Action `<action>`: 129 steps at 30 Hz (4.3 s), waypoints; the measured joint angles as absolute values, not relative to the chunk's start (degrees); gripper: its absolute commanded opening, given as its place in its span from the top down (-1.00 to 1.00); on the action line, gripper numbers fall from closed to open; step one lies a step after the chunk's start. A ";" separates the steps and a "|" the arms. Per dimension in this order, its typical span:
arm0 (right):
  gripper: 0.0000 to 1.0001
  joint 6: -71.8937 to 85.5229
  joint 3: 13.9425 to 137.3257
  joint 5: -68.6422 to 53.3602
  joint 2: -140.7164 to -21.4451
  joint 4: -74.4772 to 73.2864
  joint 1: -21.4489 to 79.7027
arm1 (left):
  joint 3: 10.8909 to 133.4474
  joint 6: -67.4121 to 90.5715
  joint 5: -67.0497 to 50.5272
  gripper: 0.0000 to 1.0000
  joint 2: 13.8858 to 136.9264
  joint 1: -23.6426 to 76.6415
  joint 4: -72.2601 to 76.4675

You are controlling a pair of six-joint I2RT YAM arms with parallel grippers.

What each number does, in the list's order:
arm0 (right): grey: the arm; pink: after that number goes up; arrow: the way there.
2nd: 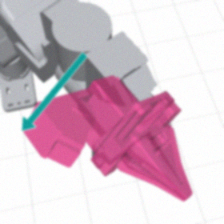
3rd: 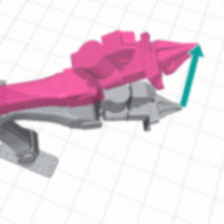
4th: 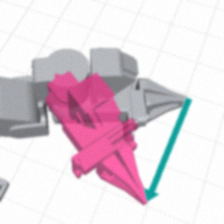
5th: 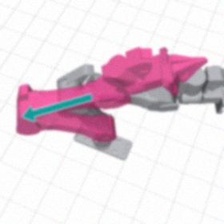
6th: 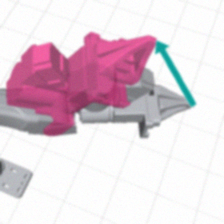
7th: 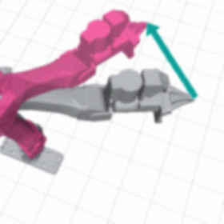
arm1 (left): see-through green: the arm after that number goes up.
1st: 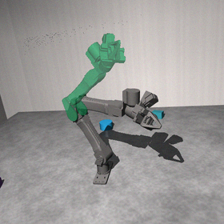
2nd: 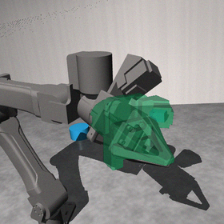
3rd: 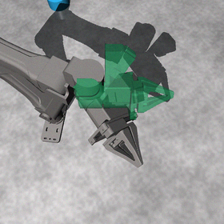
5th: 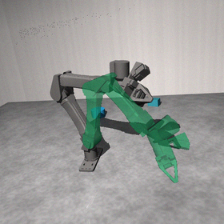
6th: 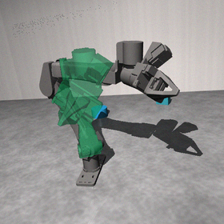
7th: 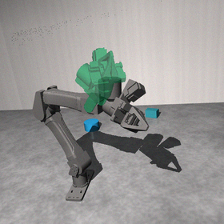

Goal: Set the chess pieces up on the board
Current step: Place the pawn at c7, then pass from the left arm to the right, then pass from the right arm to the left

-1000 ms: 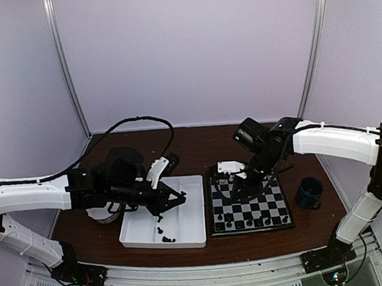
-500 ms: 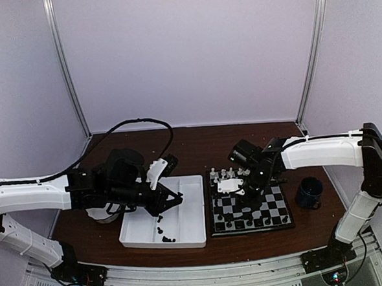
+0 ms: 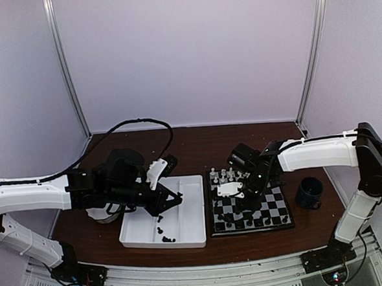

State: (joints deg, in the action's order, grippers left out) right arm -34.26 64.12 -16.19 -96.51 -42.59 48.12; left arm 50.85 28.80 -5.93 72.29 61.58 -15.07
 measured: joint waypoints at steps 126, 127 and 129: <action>0.80 -30.39 80.49 -43.03 -81.65 -59.24 42.54 | 55.02 26.33 -21.41 -0.95 74.83 61.54 3.57; 0.80 -29.04 79.68 -45.39 -81.65 -58.78 41.39 | 55.02 25.65 -19.59 -0.95 75.02 61.69 4.84; 0.79 -26.55 78.76 -49.43 -81.65 -58.08 39.55 | 55.02 24.93 -14.83 -0.95 75.37 61.91 7.31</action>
